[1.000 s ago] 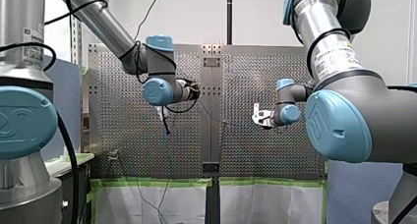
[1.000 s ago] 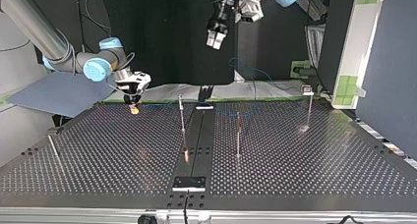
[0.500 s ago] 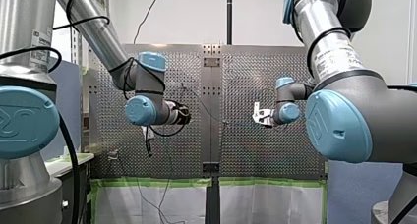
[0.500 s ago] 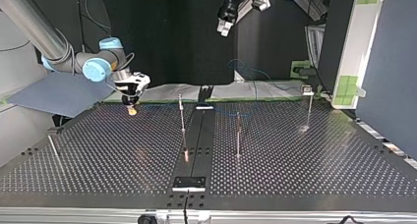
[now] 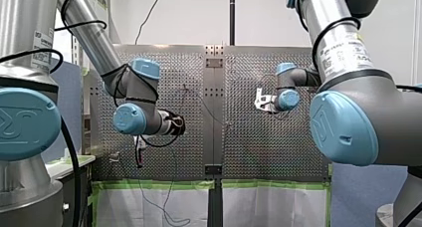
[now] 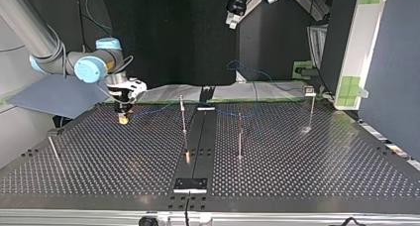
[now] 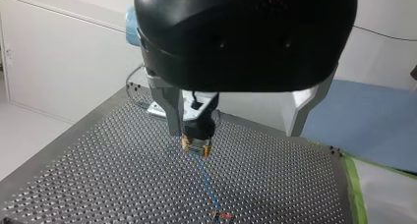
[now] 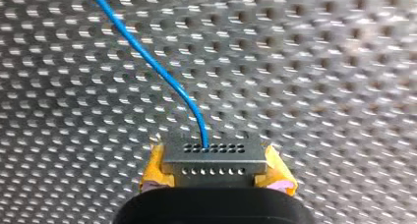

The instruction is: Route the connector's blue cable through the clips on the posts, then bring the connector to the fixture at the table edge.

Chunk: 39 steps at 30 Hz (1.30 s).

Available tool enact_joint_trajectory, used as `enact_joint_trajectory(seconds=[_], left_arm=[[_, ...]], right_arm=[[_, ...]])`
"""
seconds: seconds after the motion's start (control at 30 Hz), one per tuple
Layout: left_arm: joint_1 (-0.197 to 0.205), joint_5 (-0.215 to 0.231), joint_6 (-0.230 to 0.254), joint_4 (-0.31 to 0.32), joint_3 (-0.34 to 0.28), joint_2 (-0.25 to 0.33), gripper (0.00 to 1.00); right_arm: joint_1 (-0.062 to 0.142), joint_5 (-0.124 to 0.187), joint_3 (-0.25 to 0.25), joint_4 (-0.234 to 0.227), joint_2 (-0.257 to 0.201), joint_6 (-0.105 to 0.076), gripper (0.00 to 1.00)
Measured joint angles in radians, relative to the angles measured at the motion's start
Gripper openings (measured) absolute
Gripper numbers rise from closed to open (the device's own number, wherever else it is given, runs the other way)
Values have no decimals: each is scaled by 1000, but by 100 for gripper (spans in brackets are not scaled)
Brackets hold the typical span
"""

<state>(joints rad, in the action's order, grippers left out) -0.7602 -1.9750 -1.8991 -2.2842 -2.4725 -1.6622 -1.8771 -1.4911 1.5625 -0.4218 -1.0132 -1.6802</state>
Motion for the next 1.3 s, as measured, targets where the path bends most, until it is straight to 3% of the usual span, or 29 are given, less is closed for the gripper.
enact_joint_trajectory(seconds=[0.17, 0.33, 0.53, 0.67, 0.9, 1.07, 1.3], left_arm=[[1, 1, 0, 1, 0, 0, 100], [4, 0, 1, 2, 0, 0, 100], [9, -1, 5, 3, -1, 0, 100], [10, 0, 5, 5, 0, 0, 100], [12, 1, 11, 14, 0, -1, 100], [14, 1, 17, 17, 0, -1, 100], [18, -9, 41, 17, 0, -1, 100]], right_arm=[[-6, -44, -1, 6, -44, -6, 0], [1, -92, -17, 44, -92, -3, 0], [4, -126, -40, 93, -142, 29, 0], [2, -157, -42, 129, -178, 62, 0], [18, -214, -32, 192, -241, 123, 0], [29, -224, -22, 214, -277, 138, 0], [54, -212, 8, 190, -249, 154, 0]])
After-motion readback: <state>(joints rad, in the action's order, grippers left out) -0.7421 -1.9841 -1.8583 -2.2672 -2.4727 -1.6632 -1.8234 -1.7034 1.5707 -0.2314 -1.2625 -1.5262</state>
